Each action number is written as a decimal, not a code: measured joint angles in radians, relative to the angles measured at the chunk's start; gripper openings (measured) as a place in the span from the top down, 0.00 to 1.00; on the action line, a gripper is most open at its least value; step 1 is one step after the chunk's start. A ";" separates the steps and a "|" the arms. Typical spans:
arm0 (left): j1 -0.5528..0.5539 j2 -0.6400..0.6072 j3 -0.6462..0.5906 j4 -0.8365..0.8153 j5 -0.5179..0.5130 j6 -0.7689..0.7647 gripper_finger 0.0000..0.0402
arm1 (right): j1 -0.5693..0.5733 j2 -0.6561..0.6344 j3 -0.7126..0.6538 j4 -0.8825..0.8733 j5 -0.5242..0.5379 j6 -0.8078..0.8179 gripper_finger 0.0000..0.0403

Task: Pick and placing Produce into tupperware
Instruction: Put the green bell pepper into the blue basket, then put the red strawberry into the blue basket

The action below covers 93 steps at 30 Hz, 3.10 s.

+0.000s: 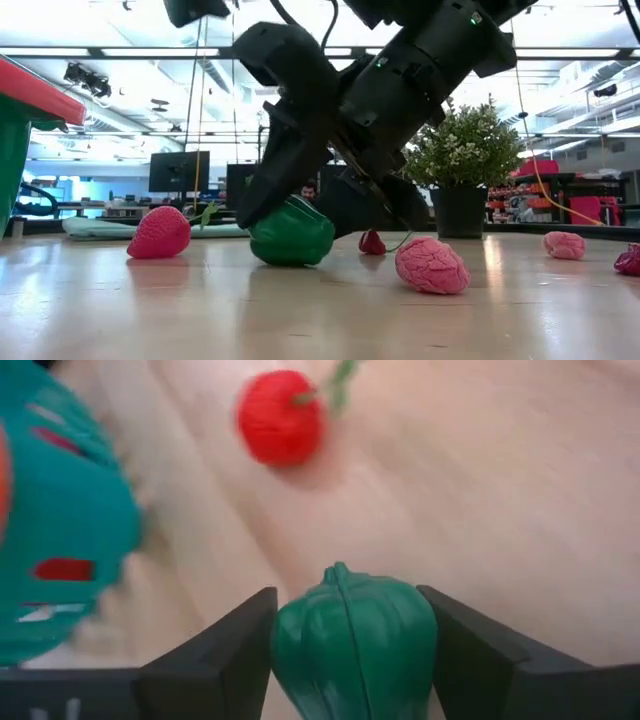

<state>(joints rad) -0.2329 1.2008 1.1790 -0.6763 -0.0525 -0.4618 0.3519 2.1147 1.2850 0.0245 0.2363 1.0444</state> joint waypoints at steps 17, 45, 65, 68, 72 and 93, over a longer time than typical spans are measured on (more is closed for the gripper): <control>0.001 -0.184 0.000 0.130 -0.005 0.029 0.29 | 0.034 -0.031 0.001 0.466 0.123 -0.220 0.44; 0.006 -0.187 0.000 0.213 -0.007 0.030 0.29 | 0.092 0.329 0.715 0.010 -0.023 -0.638 0.43; 0.006 -0.162 0.000 0.103 -0.007 0.044 0.29 | 0.076 0.240 0.736 -0.247 -0.041 -0.650 0.24; 0.006 -0.109 -0.001 -0.002 -0.007 -0.020 0.29 | 0.081 0.149 0.738 -0.435 -0.064 -0.574 0.26; -0.002 -0.018 -0.001 -0.098 -0.007 -0.064 0.29 | 0.127 0.051 0.735 -0.723 -0.061 -0.478 0.29; -0.039 0.488 0.000 -0.058 0.067 -0.311 0.29 | 0.424 -0.141 0.343 -0.924 0.250 -0.054 0.36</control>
<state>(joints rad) -0.2718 1.6891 1.1786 -0.7341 0.0146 -0.7732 0.7757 1.9733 1.6280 -0.8992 0.4866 0.9907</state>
